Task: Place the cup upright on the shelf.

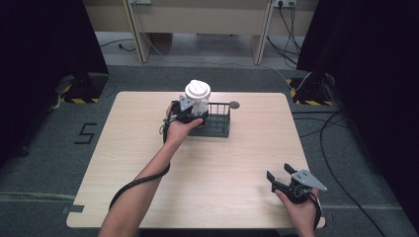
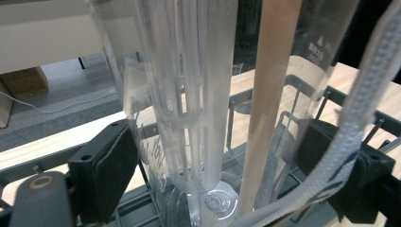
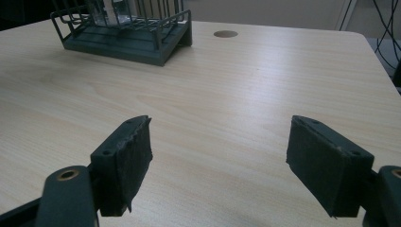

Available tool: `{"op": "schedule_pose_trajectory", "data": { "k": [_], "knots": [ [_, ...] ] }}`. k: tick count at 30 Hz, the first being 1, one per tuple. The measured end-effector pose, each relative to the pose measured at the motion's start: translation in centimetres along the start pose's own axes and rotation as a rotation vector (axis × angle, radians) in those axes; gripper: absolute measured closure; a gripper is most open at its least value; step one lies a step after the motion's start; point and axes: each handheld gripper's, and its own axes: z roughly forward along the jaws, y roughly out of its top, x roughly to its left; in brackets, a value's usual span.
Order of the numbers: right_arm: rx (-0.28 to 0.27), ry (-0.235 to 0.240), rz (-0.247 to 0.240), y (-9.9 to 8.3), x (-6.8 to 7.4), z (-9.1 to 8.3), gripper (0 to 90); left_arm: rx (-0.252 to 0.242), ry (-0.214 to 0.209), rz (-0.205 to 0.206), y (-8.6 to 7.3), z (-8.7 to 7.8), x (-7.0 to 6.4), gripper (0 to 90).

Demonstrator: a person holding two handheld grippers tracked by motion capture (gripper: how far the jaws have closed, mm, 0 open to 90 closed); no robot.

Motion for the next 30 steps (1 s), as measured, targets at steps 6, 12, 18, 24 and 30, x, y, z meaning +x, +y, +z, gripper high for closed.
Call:
{"op": "schedule_pose_trajectory", "data": {
  "k": [6,12,18,24,30],
  "knots": [
    [0.001,0.001,0.003,0.0,0.0,0.0,23.3,-0.004,-0.005,0.006,-0.1,-0.5,0.1,14.0],
    [0.003,-0.001,-0.001,0.0,0.0,0.0,23.0,-0.007,-0.013,0.020,-0.2,-1.3,0.0,14.2],
    [0.005,0.000,-0.005,0.0,0.0,0.0,22.8,-0.005,-0.018,0.032,-0.5,-2.0,0.0,14.3],
    [0.005,0.000,-0.002,0.0,0.0,0.0,22.7,-0.009,-0.024,0.032,-0.9,-3.0,0.1,14.6],
    [0.004,-0.002,-0.004,0.0,0.1,0.0,22.5,-0.009,-0.032,0.048,-1.3,-4.3,0.2,14.5]
  ]
}}
